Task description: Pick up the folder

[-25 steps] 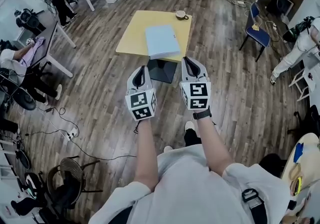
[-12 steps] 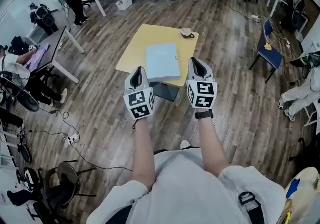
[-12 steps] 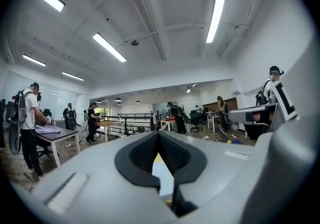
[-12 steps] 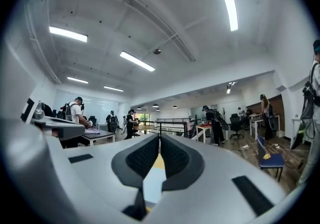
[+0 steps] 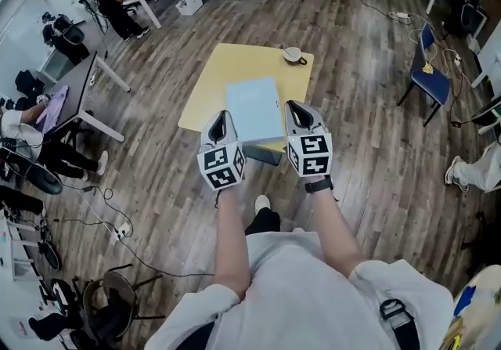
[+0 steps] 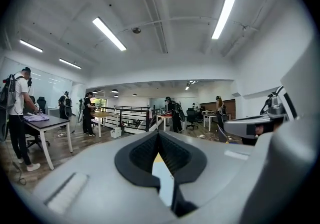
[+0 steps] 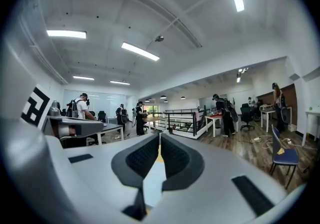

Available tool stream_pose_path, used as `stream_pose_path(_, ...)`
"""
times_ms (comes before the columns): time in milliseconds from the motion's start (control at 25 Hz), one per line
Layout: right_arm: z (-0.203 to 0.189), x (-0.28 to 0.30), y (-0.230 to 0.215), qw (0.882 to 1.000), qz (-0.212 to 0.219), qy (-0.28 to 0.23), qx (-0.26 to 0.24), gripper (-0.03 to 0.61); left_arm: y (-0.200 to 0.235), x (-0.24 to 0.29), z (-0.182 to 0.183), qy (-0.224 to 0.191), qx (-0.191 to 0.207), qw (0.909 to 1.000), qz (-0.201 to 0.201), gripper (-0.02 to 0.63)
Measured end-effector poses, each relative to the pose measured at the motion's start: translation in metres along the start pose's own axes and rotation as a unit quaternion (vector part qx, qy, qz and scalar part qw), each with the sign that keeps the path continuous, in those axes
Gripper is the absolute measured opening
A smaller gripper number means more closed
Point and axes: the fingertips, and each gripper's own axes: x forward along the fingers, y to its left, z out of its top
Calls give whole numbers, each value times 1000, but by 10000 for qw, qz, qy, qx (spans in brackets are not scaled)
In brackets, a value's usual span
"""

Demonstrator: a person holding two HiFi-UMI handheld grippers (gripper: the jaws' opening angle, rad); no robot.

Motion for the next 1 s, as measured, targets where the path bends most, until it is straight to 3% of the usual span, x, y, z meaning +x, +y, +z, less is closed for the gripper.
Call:
stream_pose_path(240,4,85,-12,9998,-73,108,-117,17,37,85,3,-28,122,9997,-229,11)
stream_pose_path(400,-1,136,-15,9993,-180,315,-66,17,60,130,-9,154,-19,9990,-418,11)
stream_pose_path(760,-74,211,-18,9900,-193,1377,252,17,87,195,-81,1040,-530,9894,-869,11)
stream_pose_path(1000,-134,240,-28,9797,-81,1919,574,18,100,219,-136,1721,-748,9787,-830,17)
